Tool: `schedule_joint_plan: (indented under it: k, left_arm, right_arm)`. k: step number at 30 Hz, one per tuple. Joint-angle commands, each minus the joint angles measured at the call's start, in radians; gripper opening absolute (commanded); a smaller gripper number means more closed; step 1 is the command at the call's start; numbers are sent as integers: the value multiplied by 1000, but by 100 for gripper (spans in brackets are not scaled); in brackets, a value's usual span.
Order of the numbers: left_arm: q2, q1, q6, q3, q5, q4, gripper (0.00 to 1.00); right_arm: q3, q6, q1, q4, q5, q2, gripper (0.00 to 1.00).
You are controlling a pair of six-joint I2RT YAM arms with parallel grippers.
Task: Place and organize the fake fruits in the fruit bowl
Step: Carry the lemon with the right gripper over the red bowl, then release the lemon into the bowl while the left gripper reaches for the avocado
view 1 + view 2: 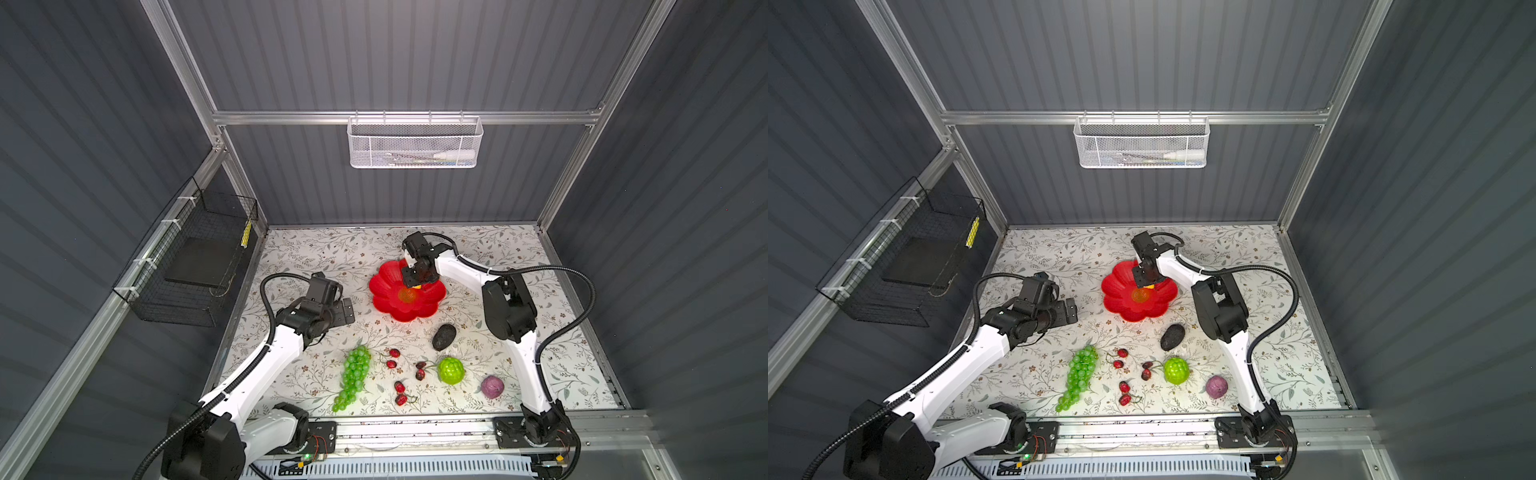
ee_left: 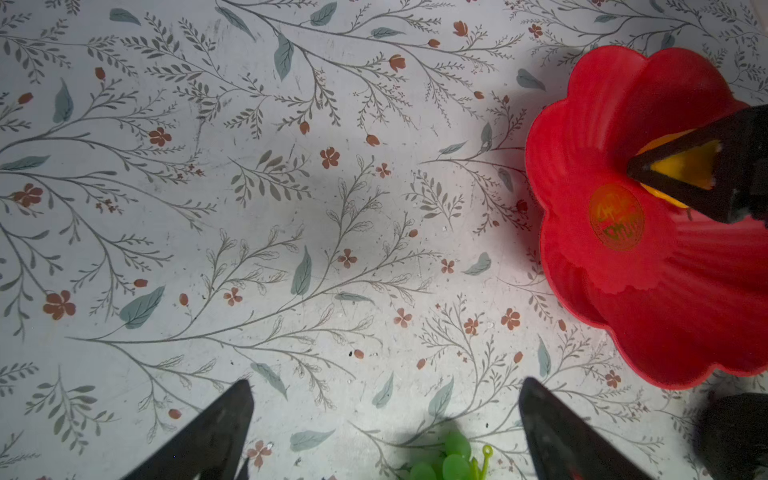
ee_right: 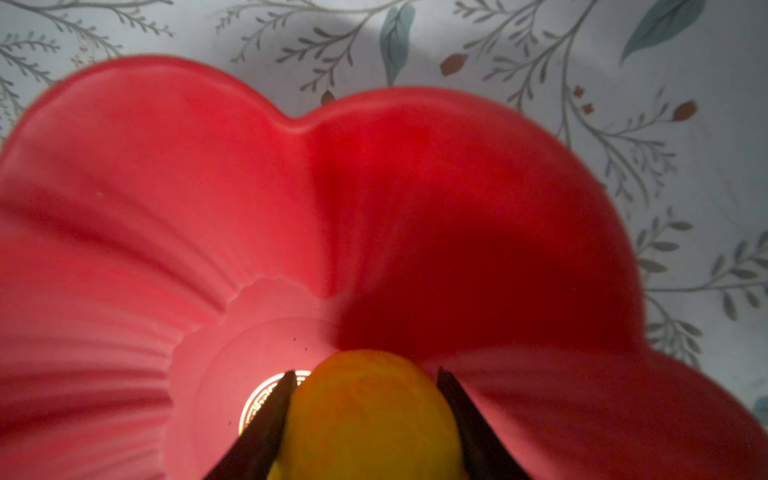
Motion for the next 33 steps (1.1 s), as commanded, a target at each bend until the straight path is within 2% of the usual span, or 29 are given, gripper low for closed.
schedule_joint_plan:
  k: [1, 4, 7, 13, 17, 24, 27, 31, 33]
  left_arm:
    - [13, 0, 18, 64, 26, -65, 100]
    - [14, 0, 32, 101, 37, -111, 100]
    - [5, 0, 39, 119, 65, -126, 100]
    - [47, 0, 61, 188, 145, -194, 100]
    - [94, 0, 74, 251, 212, -263, 100]
    - [158, -23, 51, 306, 355, -296, 97]
    - [196, -95, 40, 337, 374, -297, 97]
    - [289, -289, 13, 385, 350, -312, 96]
    - [322, -394, -9, 404, 304, -304, 96]
  right_arm:
    - [9, 5, -8, 3, -25, 9, 48]
    - [4, 8, -9, 10, -30, 14, 52]
    - [1, 6, -9, 6, -39, 3, 66]
    - [-71, -9, -7, 41, -33, -106, 80]
    - [-94, -28, -7, 32, -28, -197, 81]
    - [-287, -35, -7, 99, -27, -452, 83]
    - [-403, -31, -8, 122, -4, -560, 84]
    - [-611, 5, -39, 177, -14, -735, 86]
    - [-707, 30, -66, 194, -38, -815, 86]
